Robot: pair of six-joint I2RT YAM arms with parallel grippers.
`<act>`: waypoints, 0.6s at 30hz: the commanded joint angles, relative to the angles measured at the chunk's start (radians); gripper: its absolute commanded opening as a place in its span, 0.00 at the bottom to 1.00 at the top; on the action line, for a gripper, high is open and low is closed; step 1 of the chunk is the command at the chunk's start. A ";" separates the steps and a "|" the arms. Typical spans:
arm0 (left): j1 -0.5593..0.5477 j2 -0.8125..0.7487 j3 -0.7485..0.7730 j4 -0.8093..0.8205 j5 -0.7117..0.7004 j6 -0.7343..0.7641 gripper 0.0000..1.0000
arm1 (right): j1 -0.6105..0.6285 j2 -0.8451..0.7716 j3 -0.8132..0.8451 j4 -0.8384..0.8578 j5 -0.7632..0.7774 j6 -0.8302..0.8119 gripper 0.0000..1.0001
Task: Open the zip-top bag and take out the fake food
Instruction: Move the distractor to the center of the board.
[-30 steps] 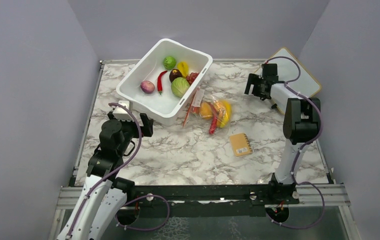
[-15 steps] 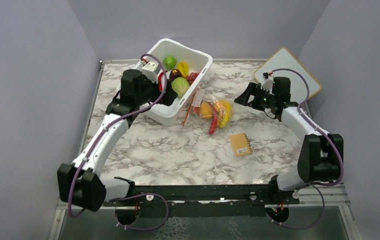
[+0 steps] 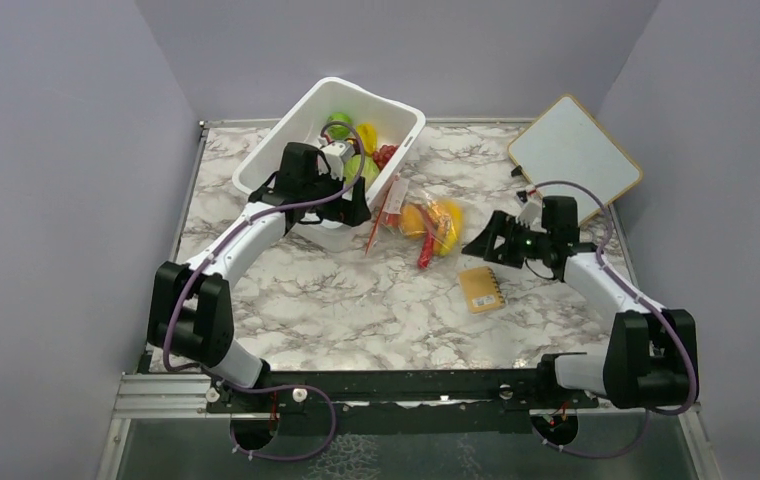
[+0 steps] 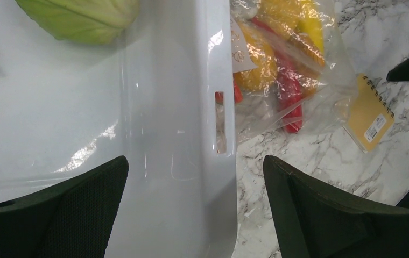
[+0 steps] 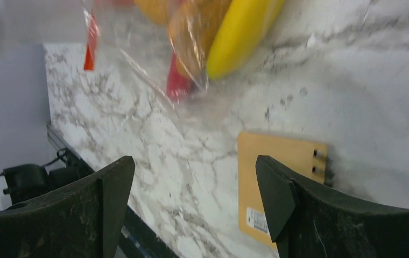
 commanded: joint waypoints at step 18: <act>-0.001 -0.285 -0.166 0.175 -0.216 -0.011 0.99 | 0.263 0.086 -0.104 0.077 0.140 0.069 0.84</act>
